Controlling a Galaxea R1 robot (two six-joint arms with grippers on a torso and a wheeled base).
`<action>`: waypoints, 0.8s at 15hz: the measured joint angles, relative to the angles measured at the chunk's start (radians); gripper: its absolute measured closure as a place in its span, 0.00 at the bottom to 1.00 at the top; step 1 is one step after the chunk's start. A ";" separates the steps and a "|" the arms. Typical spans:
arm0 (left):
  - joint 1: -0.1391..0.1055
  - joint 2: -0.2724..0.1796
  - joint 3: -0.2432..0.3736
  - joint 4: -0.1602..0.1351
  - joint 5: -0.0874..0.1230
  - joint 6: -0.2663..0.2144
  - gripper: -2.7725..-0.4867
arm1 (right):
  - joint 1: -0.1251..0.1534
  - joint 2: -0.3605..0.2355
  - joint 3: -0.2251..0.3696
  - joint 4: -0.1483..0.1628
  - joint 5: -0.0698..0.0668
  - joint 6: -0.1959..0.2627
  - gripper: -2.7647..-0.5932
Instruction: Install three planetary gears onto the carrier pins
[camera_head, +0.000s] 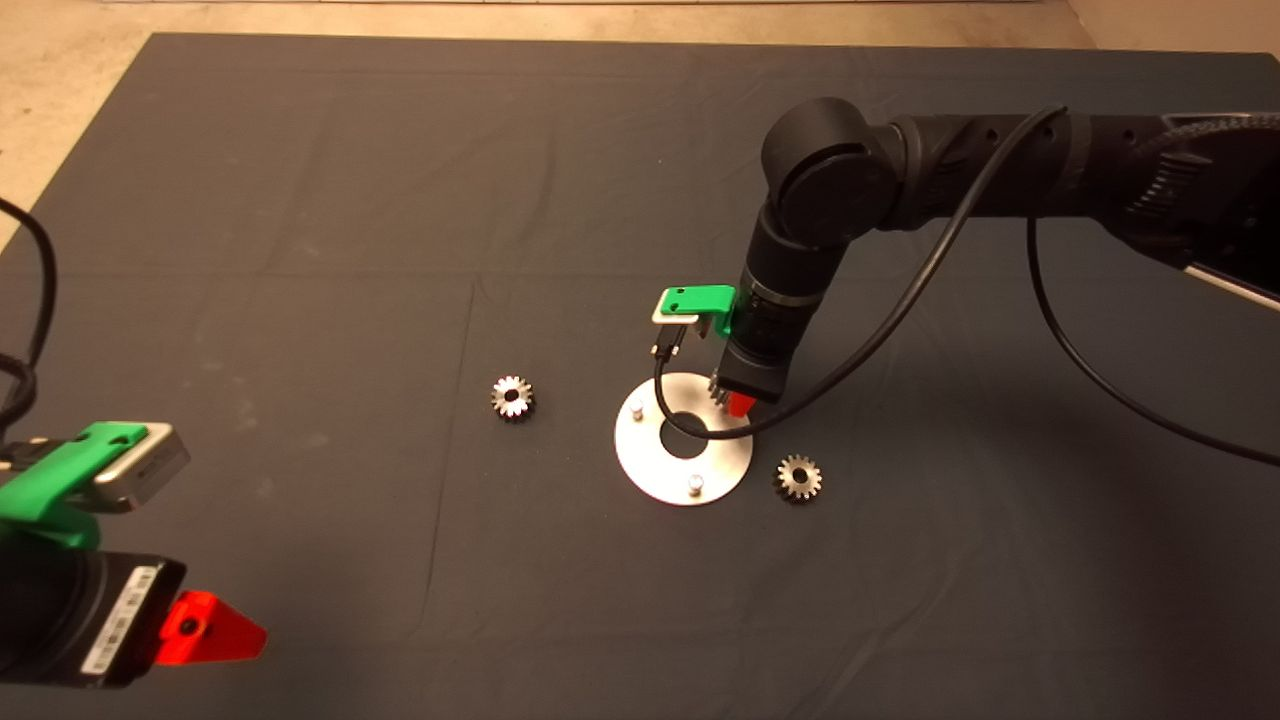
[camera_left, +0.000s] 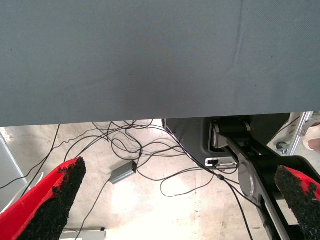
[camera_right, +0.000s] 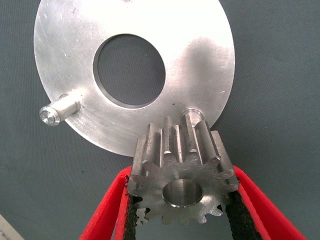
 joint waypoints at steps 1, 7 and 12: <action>0.000 -0.002 0.000 -0.001 0.000 0.000 0.01 | 0.000 0.000 0.000 -0.002 0.000 0.000 0.79; 0.000 -0.005 0.000 -0.003 0.000 0.000 0.01 | -0.003 0.000 0.000 -0.032 0.000 -0.003 0.79; 0.000 -0.008 0.000 -0.007 0.000 0.004 0.01 | -0.023 0.000 0.000 -0.082 0.000 -0.004 0.79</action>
